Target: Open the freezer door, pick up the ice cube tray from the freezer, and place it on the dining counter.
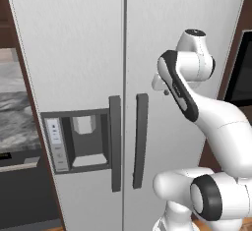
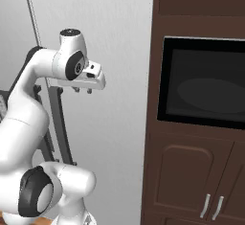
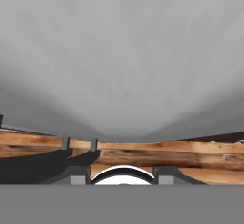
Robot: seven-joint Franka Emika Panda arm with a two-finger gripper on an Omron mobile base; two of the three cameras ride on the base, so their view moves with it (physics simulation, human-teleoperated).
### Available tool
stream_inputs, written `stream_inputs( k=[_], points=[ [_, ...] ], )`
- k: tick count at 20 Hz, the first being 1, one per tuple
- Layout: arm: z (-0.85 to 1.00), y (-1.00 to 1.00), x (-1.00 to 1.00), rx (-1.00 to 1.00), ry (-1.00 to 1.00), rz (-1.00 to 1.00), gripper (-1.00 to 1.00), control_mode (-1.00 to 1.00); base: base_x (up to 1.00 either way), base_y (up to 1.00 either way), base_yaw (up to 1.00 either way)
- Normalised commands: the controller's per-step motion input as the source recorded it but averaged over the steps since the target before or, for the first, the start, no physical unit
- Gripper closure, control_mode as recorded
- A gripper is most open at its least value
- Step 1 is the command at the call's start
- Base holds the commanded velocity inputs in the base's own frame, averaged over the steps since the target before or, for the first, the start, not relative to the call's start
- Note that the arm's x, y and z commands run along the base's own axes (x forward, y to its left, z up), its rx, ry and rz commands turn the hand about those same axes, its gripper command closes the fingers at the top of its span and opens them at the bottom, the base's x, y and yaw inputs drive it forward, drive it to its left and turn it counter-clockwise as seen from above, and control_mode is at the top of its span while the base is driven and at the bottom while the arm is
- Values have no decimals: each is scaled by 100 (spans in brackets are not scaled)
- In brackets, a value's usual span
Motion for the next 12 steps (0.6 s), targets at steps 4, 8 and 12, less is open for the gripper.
stream_inputs(
  k=[4,8,12],
  points=[
    [0,-1,-39,0,0,-2,-100,-100,0,0,0],
    [0,0,-83,0,0,-5,-100,-100,0,0,0],
    [0,0,-61,0,0,-6,-100,-100,0,0,0]
  ],
)
